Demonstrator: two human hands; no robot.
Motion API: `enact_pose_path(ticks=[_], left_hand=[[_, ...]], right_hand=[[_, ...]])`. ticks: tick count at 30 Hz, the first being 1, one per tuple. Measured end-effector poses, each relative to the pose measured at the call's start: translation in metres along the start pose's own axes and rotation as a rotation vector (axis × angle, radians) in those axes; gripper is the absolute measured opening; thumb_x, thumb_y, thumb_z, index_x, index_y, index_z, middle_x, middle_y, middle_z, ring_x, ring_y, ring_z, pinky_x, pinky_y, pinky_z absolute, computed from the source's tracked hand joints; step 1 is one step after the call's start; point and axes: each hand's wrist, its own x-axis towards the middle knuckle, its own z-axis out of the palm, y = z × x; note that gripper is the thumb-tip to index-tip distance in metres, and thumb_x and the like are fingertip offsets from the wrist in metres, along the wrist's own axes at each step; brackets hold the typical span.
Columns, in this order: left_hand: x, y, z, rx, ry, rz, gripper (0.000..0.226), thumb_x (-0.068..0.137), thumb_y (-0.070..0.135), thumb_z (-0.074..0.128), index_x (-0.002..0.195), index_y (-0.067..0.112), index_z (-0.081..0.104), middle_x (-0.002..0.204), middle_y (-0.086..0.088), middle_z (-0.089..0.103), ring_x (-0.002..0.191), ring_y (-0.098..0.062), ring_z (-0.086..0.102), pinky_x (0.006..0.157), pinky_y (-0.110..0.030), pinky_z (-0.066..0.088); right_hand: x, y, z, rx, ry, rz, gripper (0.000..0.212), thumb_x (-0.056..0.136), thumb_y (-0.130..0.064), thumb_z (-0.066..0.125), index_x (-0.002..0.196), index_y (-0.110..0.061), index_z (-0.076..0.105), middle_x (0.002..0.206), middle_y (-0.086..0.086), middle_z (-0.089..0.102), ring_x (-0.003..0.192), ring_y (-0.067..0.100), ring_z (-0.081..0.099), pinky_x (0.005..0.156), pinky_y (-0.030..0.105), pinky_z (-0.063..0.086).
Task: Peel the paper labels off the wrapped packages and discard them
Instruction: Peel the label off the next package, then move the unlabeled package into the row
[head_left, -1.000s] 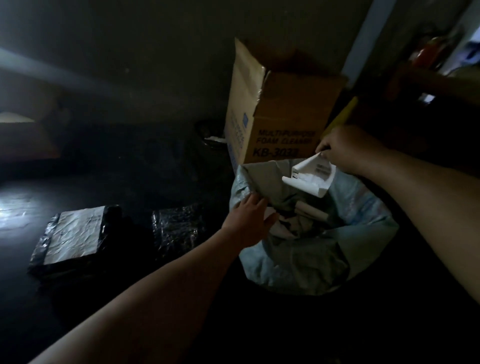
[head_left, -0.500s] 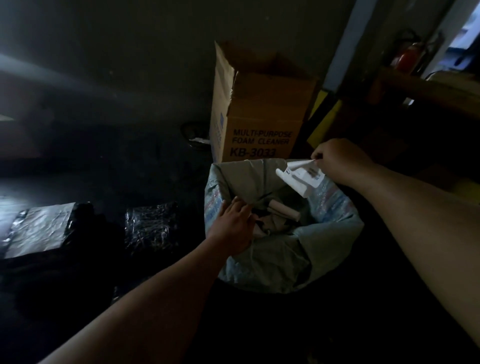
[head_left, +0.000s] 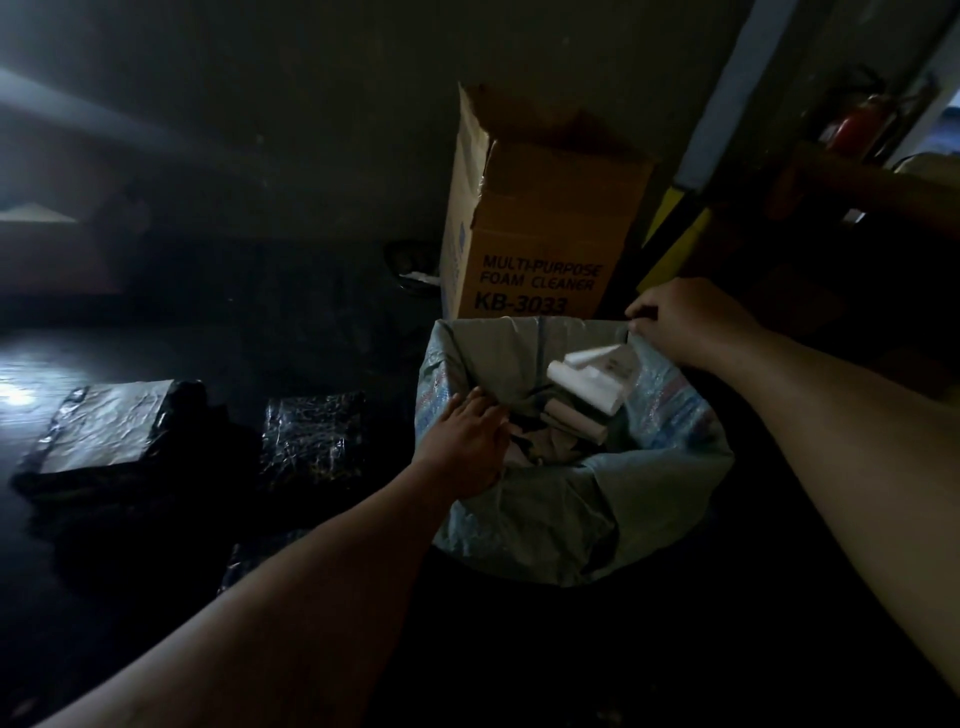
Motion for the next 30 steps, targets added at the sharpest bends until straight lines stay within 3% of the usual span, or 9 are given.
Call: enact_pose_path(ticks=[10,15,23,26,30], left_hand=[[0.0,0.006,-0.008,0.064,-0.06,-0.008,0.049,0.104,0.037,0.035,0.148,0.016,0.037,0.158,-0.01,0.028,0.151,-0.028,0.009,0.123,-0.042,0.005],[-0.006,-0.014,-0.027,0.008,-0.017,-0.1,0.065,0.095,0.052,0.047,0.15,0.022,0.03,0.158,-0.008,0.025,0.141,-0.034,0.032,0.111,-0.05,0.035],[-0.114,-0.117,-0.058,0.113,0.038,-0.413,0.069,0.091,0.055,0.055,0.149,0.023,0.034,0.157,-0.006,0.027,0.139,-0.029,0.038,0.106,-0.042,0.037],[-0.162,-0.147,-0.059,0.113,0.048,-0.515,0.066,0.092,0.055,0.053,0.147,0.023,0.036,0.156,-0.007,0.029,0.138,-0.029,0.04,0.106,-0.042,0.038],[-0.232,-0.181,-0.05,0.103,-0.015,-0.706,0.067,0.097,0.055,0.044,0.152,0.022,0.029,0.162,-0.009,0.018,0.147,-0.027,0.025,0.116,-0.04,0.026]], right_hand=[[-0.012,-0.017,0.01,0.073,-0.023,-0.044,0.027,0.092,-0.035,0.061,0.111,-0.018,0.068,0.112,0.008,0.068,0.098,0.023,0.062,0.082,0.035,0.052],[-0.01,-0.065,0.043,0.181,-0.113,-0.135,0.031,0.091,-0.036,0.062,0.117,-0.019,0.066,0.118,0.006,0.066,0.1,0.019,0.06,0.082,0.032,0.049],[-0.008,-0.173,0.13,0.384,-0.299,-0.257,0.038,0.089,-0.037,0.064,0.122,-0.018,0.062,0.111,0.005,0.067,0.088,0.014,0.058,0.076,0.025,0.041],[-0.009,-0.206,0.167,0.437,-0.356,-0.263,0.045,0.088,-0.041,0.064,0.127,-0.019,0.059,0.119,0.006,0.065,0.099,0.019,0.062,0.079,0.025,0.043],[-0.011,-0.235,0.216,0.438,-0.408,-0.226,0.05,0.087,-0.045,0.063,0.13,-0.02,0.057,0.124,0.009,0.062,0.109,0.025,0.061,0.085,0.029,0.047]])
